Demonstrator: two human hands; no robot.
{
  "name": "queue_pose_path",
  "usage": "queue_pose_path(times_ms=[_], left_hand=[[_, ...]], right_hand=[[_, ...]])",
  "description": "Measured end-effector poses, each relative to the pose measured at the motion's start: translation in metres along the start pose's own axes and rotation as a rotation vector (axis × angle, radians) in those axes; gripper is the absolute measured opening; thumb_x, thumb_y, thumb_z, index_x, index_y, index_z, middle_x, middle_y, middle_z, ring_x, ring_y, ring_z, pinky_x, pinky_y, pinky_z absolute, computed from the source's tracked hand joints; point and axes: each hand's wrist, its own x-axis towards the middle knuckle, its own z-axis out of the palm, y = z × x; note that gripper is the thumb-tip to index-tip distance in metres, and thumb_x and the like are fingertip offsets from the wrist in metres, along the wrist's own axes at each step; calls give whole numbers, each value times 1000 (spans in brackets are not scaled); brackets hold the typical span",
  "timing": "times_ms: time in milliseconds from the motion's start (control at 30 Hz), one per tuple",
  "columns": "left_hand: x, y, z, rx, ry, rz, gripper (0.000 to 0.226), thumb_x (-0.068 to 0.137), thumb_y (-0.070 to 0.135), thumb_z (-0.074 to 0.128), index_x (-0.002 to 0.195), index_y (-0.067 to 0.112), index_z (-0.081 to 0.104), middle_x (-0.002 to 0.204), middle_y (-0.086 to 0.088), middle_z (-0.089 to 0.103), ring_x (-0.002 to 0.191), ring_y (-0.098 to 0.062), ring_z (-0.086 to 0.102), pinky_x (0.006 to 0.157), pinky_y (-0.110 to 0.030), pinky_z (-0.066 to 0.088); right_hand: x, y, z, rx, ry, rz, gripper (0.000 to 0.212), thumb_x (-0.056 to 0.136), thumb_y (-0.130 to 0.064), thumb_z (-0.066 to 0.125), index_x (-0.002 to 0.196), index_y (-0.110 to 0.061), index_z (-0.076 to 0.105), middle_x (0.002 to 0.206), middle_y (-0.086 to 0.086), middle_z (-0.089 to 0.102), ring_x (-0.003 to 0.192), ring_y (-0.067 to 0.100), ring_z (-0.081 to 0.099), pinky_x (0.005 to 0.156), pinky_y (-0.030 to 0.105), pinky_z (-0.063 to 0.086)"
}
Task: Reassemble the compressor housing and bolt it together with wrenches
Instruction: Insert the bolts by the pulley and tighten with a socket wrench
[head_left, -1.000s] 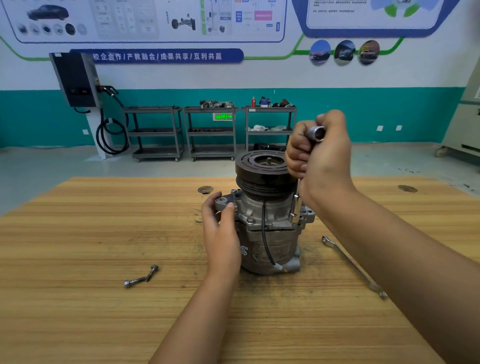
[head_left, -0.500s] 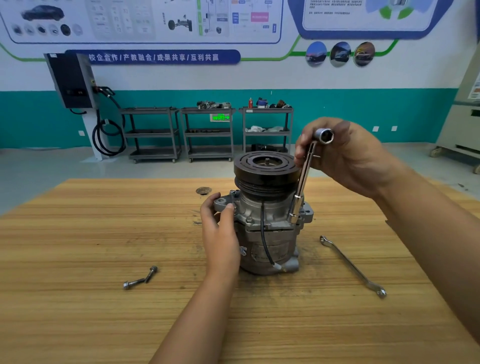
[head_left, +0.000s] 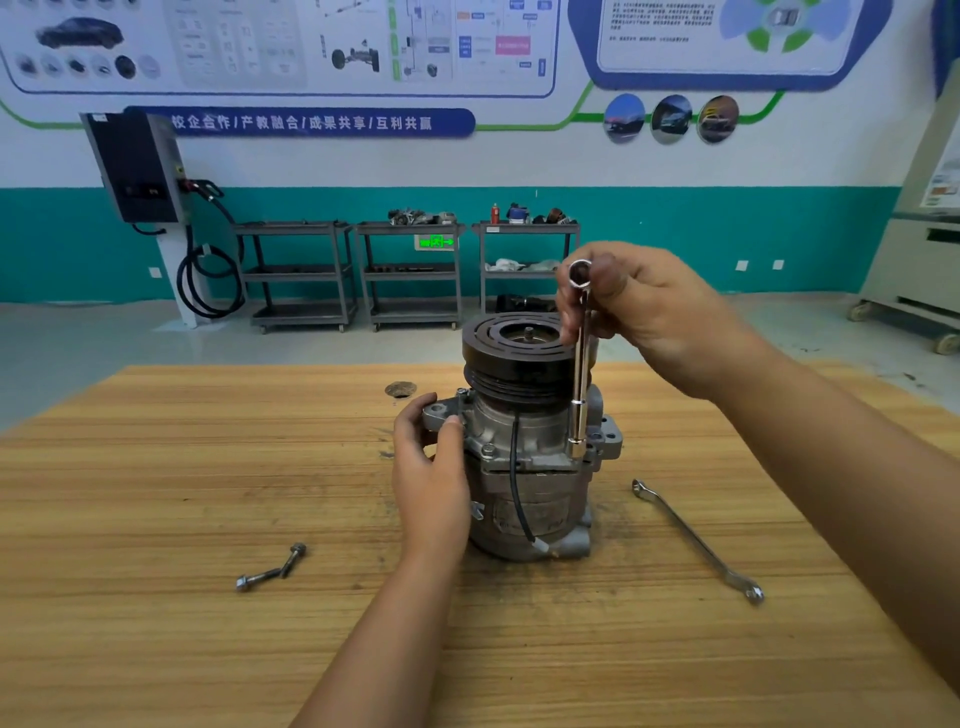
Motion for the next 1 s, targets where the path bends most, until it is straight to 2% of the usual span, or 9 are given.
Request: queue_pose_path(times_ms=[100,233,333,533,600,733,867,933,1000], left_hand=[[0,-1,1,12,2,6,26,93,21,52,107,42,54,119,8,59,114,-12,54,101,-45,44],[0,1,1,9,9,-7,27,93,20,52,105,43,54,120,7,59,114,-13,55,100,-46,45],[0,1,0,10,-1,-7,26,92,22,52,104,44,54,117,8,59,111,-13,56,98,-46,46],[-1,0,3,-4,-10,-16,29,76,40,50,104,46,54,109,15,60,101,-6,59,91,-36,48],[-1,0,3,-7,-5,-6,29,77,39,50,105,45,54,113,13,60,104,-6,58,94,-37,47],[-1,-1,1,10,-9,22,25,86,29,52,107,44,54,113,10,60,107,-10,57,97,-41,46],[1,-3,0,58,12,47,25,91,24,54,104,45,53,110,12,59,107,-9,56,96,-40,47],[1,-4,0,72,19,54,26,91,24,54,103,46,52,112,10,59,108,-11,55,96,-41,47],[1,-4,0,68,25,61,26,91,23,54,102,46,52,111,12,59,105,-5,56,92,-35,48]], right_hand=[[-4,-2,10,-145,163,-12,42,76,-58,38,71,-18,52,64,-5,56,60,2,56,55,9,38],[-7,-2,18,-270,295,-11,39,80,-56,37,71,-21,52,64,-7,56,63,9,53,58,21,40],[-13,-8,12,-138,155,-74,29,86,-42,43,83,-17,58,65,1,55,62,12,52,54,16,37],[-15,-32,-17,-346,-28,-78,11,88,-19,55,92,-15,65,83,-3,68,75,-3,62,63,7,42],[-13,-40,-20,-481,-45,-67,13,86,-22,57,91,-16,67,87,-5,69,80,-1,62,65,7,42],[-6,-42,-16,-846,-41,-79,16,92,-27,52,91,-17,65,78,-17,53,80,8,45,66,25,31],[-4,-40,-10,-887,-2,-90,25,93,-33,48,94,-15,65,73,-16,47,78,8,38,62,15,30],[-3,-40,-5,-896,29,-55,27,92,-40,45,90,-19,61,73,-10,45,80,13,38,62,29,25],[1,-39,4,-943,84,12,26,92,-47,41,86,-24,53,72,-7,41,82,16,37,61,32,19]])
